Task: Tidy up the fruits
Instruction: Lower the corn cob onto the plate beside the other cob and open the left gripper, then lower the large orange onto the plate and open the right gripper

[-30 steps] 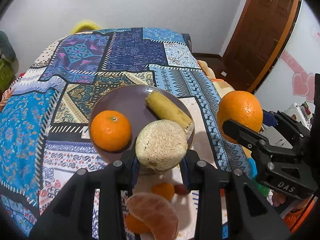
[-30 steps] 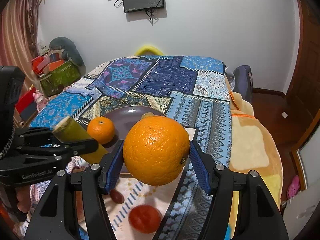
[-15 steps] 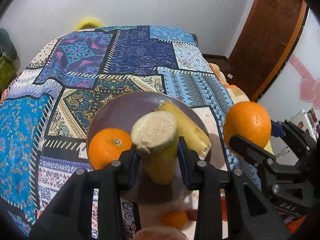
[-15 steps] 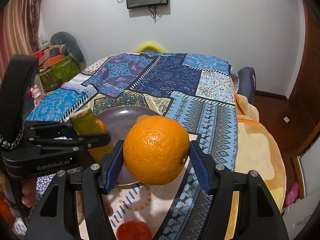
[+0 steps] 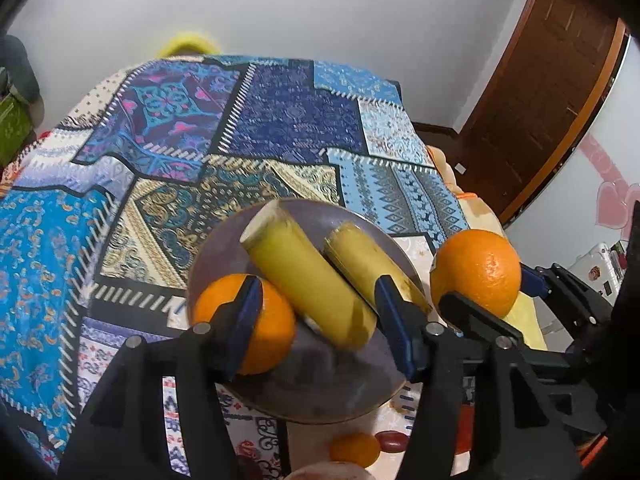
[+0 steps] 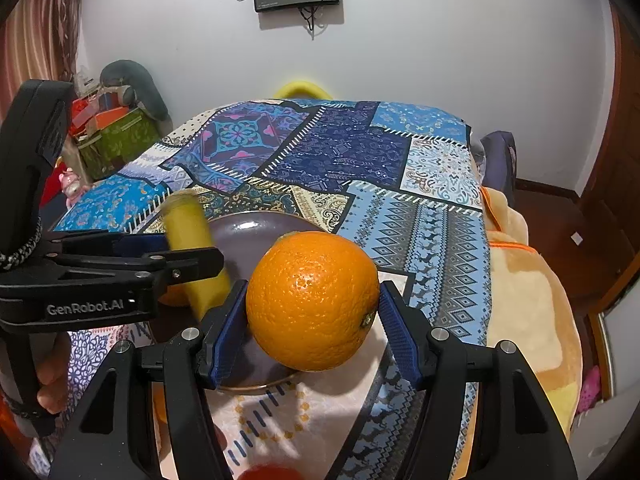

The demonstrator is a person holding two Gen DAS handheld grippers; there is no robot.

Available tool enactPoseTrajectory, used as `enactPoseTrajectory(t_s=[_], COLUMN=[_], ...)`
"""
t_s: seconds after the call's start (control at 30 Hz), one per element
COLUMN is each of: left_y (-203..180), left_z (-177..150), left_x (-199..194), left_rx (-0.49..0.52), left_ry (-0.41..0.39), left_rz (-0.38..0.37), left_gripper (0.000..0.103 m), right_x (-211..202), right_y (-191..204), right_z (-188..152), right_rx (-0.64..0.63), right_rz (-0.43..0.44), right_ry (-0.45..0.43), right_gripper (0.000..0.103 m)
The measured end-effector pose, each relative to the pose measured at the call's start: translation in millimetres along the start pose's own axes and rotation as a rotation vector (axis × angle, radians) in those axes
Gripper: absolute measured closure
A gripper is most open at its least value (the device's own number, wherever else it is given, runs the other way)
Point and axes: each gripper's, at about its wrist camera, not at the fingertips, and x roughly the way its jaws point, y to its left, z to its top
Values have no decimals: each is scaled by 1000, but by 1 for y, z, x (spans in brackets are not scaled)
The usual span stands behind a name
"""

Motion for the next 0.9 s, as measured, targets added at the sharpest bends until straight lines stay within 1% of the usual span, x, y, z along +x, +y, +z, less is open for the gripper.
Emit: enactPoseTrajectory(t_s=[0.17, 0.33, 0.47, 0.57, 0.7, 0.9], left_y=[5, 17, 35, 47, 60, 68], left_z=[0, -9, -18, -26, -35, -46], left_x=[-17, -31, -38, -40, -42, -43], left_rx=[17, 38, 19, 12, -5, -6], left_ry=[-40, -65, -60, -54, -41, -28], left_rz=[32, 99, 119, 149, 155, 157], left_gripper=[46, 46, 46, 46, 46, 44], right_x=[2, 4, 9, 14, 19, 26], right_y=[3, 9, 17, 30, 48, 65], right_z=[3, 6, 7, 5, 1, -6], right_rx=[0, -8, -7, -20, -51, -79], right_rz=[4, 11, 33, 50, 72, 83], right_ry=[0, 4, 17, 30, 48, 74], right_gripper=[42, 42, 42, 42, 42, 42])
